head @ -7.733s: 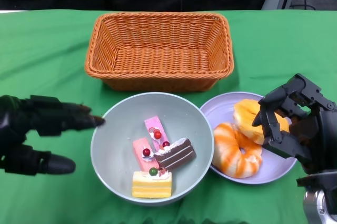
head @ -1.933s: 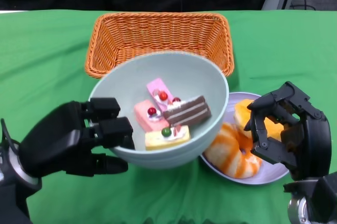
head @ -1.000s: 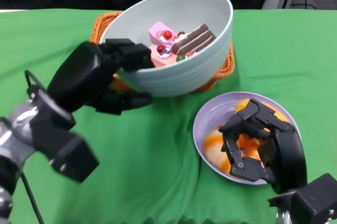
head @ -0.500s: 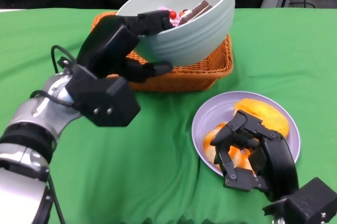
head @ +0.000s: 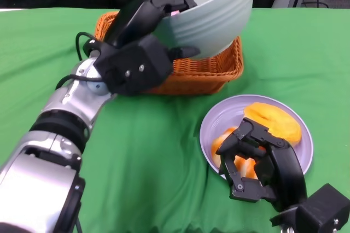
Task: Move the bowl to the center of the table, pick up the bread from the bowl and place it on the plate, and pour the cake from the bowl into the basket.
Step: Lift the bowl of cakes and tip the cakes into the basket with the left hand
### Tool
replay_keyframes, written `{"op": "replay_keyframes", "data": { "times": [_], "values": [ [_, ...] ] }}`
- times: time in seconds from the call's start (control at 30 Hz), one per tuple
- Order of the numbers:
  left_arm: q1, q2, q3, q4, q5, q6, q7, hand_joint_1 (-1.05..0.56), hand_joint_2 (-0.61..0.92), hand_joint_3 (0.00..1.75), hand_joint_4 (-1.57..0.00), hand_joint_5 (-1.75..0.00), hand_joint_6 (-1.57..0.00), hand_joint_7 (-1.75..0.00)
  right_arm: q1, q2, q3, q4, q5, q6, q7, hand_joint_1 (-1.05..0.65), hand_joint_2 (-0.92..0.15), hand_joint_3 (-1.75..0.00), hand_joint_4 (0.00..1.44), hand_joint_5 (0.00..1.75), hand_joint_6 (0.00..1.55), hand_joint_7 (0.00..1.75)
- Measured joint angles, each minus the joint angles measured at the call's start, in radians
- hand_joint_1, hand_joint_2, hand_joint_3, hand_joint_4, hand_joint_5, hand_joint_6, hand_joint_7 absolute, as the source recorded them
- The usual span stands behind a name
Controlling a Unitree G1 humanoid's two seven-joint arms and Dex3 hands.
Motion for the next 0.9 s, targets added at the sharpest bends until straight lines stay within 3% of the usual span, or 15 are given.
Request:
{"op": "replay_keyframes", "data": {
  "times": [0.3,0.67,0.9],
  "values": [
    [-0.043,-0.088,0.094,0.022,-0.141,0.110,-0.113,-0.27,0.92,0.51,-0.78,-1.75,-0.58,-1.61,-0.021,-0.001,-0.003,0.053,-0.011,-0.024,-0.009,-0.08,-0.46,-1.15,0.77,1.75,0.69,1.41],
    [-0.058,-0.183,0.296,0.022,-0.402,0.300,-0.271,-0.26,0.92,0.46,-0.63,-1.75,-0.55,-1.61,-0.042,-0.001,-0.004,0.087,-0.009,-0.038,-0.012,-0.07,-0.48,-1.12,0.78,1.73,0.69,1.43],
    [-0.091,-0.217,0.447,0.022,-0.592,0.484,-0.345,-0.22,0.91,0.47,-0.65,-1.75,-0.59,-1.62,-0.043,-0.001,-0.003,0.101,-0.012,-0.047,-0.015,-0.07,-0.48,-1.12,0.77,1.74,0.68,1.43]
  ]
}}
